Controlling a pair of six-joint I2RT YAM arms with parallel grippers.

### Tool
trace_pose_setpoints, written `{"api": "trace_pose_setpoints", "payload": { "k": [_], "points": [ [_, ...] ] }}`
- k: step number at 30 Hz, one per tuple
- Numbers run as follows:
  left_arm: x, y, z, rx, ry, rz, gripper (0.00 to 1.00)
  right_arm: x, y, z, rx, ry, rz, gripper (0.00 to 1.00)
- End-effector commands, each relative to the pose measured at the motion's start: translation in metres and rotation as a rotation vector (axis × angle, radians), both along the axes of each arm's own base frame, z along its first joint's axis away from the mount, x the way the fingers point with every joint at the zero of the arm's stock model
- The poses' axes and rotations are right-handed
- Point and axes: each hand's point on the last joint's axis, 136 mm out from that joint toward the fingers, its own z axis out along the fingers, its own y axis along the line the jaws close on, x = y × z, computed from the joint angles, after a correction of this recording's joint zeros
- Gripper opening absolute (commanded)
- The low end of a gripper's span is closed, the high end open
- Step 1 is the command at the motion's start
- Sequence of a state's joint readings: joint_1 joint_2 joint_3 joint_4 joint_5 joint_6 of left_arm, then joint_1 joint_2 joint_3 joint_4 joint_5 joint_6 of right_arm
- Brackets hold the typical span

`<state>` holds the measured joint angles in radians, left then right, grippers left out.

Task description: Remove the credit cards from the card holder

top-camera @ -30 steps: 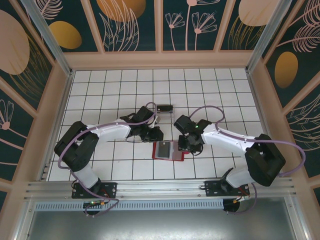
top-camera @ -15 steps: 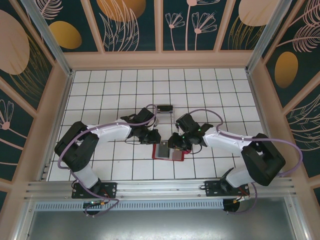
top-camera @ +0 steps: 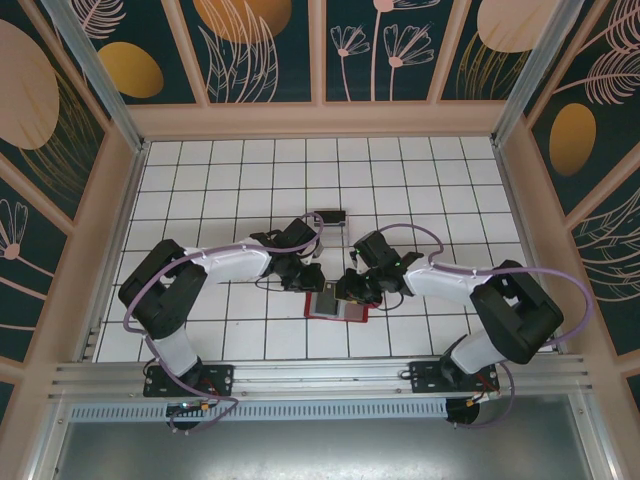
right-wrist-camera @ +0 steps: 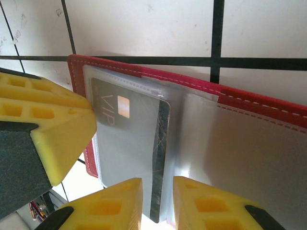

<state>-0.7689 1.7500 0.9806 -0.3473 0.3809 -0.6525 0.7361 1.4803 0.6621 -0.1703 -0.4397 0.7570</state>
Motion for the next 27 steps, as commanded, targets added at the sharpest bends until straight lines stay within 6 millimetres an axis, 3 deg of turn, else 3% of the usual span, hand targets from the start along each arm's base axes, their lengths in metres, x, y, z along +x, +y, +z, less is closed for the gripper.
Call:
{"api": "trace_pose_setpoints", "payload": {
  "k": [1,27],
  "points": [
    [-0.001,0.005,-0.006,0.044,0.002,-0.020,0.19,0.000,-0.002,-0.006,-0.003,-0.003,0.010,0.24],
    [-0.004,0.005,-0.008,0.034,0.016,-0.019,0.18,-0.003,0.003,-0.016,0.017,0.023,0.013,0.20]
  ]
}}
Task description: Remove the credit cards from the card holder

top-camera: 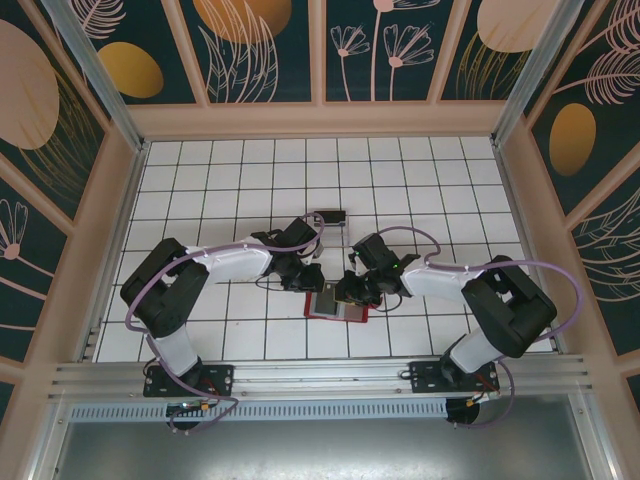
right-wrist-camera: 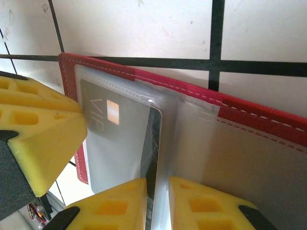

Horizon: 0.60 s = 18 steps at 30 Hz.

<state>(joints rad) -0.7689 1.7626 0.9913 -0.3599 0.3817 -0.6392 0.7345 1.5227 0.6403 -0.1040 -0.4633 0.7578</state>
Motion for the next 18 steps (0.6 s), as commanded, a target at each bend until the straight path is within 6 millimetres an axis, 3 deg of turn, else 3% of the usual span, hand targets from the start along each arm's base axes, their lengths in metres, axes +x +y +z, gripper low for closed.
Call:
{"api": "trace_pose_setpoints", "payload": {
  "k": [1,18],
  "points": [
    [-0.004,0.005,-0.005,0.025,0.010,-0.007,0.18,-0.002,-0.002,-0.006,-0.006,0.015,0.002,0.20],
    [-0.002,0.008,-0.001,0.034,-0.005,0.002,0.19,0.000,-0.020,-0.004,-0.117,-0.010,-0.027,0.18]
  ]
}}
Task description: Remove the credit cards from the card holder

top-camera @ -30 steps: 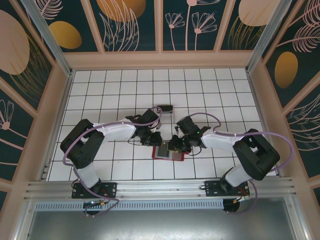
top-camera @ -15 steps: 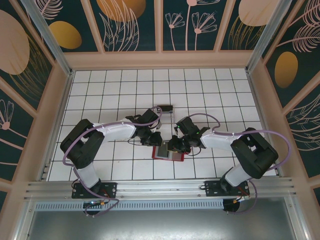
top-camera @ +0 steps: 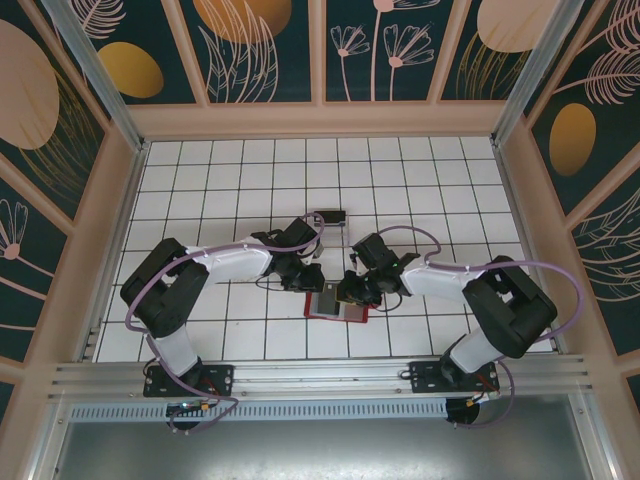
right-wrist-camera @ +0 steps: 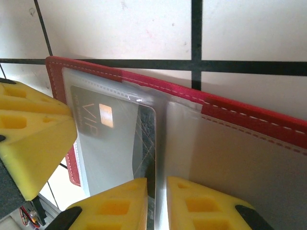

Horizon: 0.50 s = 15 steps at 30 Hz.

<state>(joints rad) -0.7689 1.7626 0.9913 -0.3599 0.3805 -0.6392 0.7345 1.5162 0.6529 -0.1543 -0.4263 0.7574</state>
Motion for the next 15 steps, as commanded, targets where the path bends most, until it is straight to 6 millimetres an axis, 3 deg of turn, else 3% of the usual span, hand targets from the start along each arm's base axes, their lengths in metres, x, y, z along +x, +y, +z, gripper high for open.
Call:
{"api": "trace_pose_setpoints", "payload": {
  "k": [1,6,15],
  "points": [
    [-0.002,0.008,-0.001,0.034,-0.004,0.002,0.19,-0.001,-0.014,-0.001,-0.073,-0.015,-0.012,0.18],
    [-0.002,0.008,-0.002,0.037,-0.005,0.005,0.19,0.003,-0.016,0.008,-0.080,-0.042,-0.024,0.18],
    [-0.002,0.009,-0.006,0.053,0.001,0.004,0.19,0.004,0.001,0.015,0.020,-0.043,-0.017,0.22]
  ]
}}
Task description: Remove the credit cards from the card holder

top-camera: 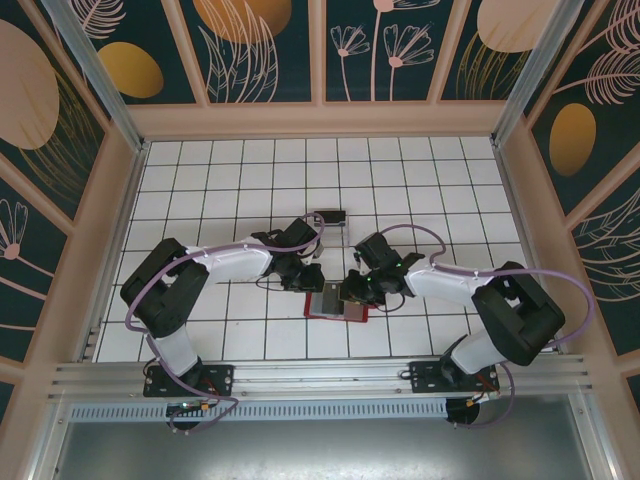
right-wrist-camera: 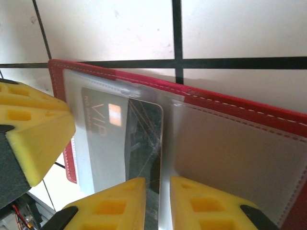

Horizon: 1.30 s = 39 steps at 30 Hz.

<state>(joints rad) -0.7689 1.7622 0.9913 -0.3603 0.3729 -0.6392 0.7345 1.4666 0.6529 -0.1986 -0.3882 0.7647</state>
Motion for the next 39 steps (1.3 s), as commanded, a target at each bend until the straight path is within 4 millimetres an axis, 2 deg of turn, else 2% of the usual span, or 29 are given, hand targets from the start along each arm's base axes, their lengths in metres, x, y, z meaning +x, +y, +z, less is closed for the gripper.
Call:
{"api": "trace_pose_setpoints", "payload": {
  "k": [1,15,33,39],
  "points": [
    [-0.002,0.009,-0.006,0.047,0.006,0.003,0.19,0.002,0.007,0.006,0.040,-0.019,0.007,0.22],
    [-0.003,0.009,-0.004,0.047,0.002,-0.001,0.18,-0.004,0.001,-0.013,0.008,0.015,0.000,0.22],
    [-0.002,0.010,-0.004,0.058,-0.002,0.001,0.17,-0.006,0.015,-0.006,0.093,0.021,0.012,0.23],
    [-0.002,0.011,-0.005,0.061,0.001,0.000,0.17,-0.007,0.012,-0.014,0.069,0.032,0.005,0.22]
  ]
}}
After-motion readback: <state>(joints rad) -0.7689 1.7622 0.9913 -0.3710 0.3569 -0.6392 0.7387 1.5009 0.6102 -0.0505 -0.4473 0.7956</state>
